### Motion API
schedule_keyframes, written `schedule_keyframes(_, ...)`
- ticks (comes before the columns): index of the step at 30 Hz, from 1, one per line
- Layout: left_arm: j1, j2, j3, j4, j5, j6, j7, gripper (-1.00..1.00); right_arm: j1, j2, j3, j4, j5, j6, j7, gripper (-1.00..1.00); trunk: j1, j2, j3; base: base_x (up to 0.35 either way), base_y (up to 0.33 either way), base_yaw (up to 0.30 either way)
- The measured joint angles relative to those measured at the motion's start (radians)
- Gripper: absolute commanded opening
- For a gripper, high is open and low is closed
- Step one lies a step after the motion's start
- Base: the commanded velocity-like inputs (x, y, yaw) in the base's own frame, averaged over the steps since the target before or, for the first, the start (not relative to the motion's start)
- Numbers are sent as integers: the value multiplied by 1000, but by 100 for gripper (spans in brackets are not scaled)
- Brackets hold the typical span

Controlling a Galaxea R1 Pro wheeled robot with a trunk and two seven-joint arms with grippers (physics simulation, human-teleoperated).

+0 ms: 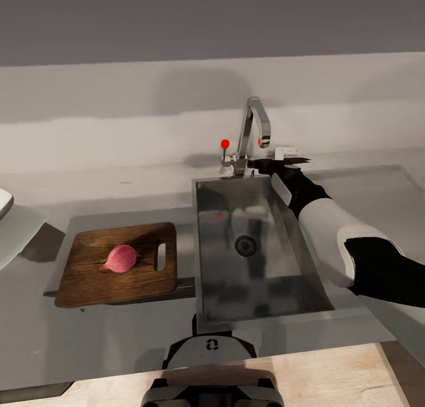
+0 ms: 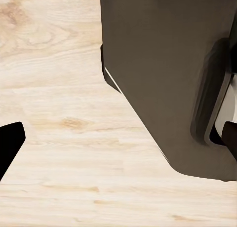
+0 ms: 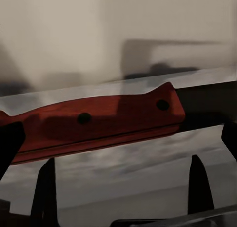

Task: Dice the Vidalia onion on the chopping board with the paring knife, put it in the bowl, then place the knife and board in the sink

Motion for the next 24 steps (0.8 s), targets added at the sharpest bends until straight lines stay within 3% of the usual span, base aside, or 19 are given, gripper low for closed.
schedule_keyframes(9, 0, 0, 0, 0, 0, 0, 0, 100, 0, 5, 1, 3, -1, -1, -54, 100, 0, 0, 0, 0, 0, 0)
schedule_keyframes(15, 0, 1, 0, 0, 0, -1, -1, 100, 0, 56, -1, 4, -1, -18, -139, 100, 0, 0, 0, 0, 0, 0)
schedule_keyframes(20, 0, 2, 0, 0, 0, -2, -1, 100, 0, 105, -2, 18, 2, -75, -228, 100, 0, 0, 0, 0, 0, 0)
schedule_keyframes(24, 0, -4, 0, 0, 0, -3, -2, 100, 0, 105, -2, 32, 0, -133, -293, 100, 0, 0, 0, 0, 0, 0)
